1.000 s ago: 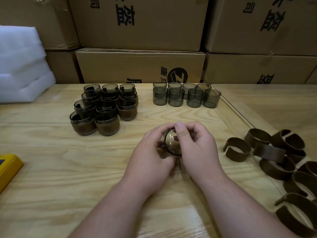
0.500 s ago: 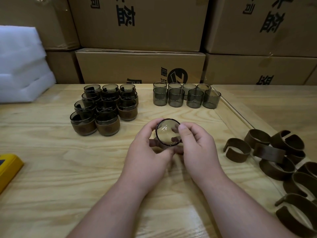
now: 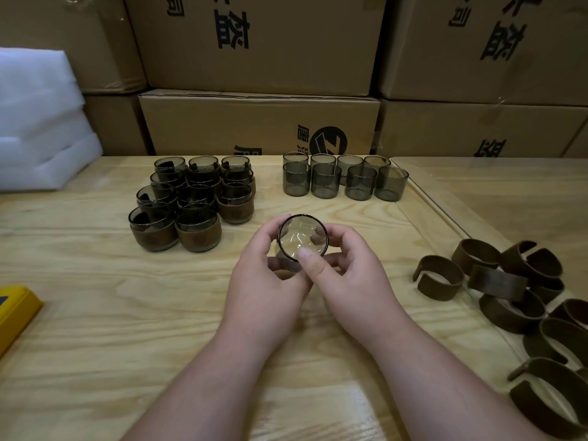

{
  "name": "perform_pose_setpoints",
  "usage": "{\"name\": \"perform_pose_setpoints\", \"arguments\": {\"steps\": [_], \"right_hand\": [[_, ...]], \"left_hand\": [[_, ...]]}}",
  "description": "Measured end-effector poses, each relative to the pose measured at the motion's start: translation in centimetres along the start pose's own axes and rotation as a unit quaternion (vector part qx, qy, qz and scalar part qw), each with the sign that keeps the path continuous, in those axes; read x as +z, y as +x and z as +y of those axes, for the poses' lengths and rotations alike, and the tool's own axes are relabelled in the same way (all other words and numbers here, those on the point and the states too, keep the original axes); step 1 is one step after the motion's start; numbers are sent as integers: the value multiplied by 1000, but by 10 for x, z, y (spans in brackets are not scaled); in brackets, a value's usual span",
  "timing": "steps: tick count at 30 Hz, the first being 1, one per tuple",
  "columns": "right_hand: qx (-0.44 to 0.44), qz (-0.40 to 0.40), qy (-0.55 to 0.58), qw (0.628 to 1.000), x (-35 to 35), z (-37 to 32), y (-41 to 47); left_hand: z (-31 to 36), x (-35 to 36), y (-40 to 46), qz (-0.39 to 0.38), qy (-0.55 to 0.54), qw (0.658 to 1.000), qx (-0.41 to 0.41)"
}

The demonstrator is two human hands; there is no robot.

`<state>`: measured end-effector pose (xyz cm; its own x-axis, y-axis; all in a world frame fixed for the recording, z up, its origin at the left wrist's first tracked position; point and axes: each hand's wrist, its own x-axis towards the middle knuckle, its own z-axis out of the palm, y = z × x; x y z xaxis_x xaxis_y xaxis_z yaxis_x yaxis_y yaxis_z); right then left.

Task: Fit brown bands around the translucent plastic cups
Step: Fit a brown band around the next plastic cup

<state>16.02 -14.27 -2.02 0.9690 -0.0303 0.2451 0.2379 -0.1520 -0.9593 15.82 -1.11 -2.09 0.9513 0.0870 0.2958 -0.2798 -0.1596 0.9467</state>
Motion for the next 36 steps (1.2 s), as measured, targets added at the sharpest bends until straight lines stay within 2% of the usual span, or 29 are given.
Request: {"name": "perform_pose_setpoints", "arguments": {"steps": [12, 20, 25, 32, 36], "right_hand": [[4, 25, 38, 999, -4, -1, 6], [33, 79, 74, 994, -4, -2, 10], [55, 118, 86, 988, -6, -3, 11], [71, 132, 50, 987, -9, -5, 9], [60, 132, 22, 989, -6, -9, 6]], "left_hand": [[5, 2, -1, 2, -31, 999, -19], [0, 2, -1, -24, 22, 999, 14], [0, 2, -2, -55, 38, 998, 5], [3, 3, -7, -66, 102, 990, 72], [4, 2, -8, -73, 108, 988, 81]]}}
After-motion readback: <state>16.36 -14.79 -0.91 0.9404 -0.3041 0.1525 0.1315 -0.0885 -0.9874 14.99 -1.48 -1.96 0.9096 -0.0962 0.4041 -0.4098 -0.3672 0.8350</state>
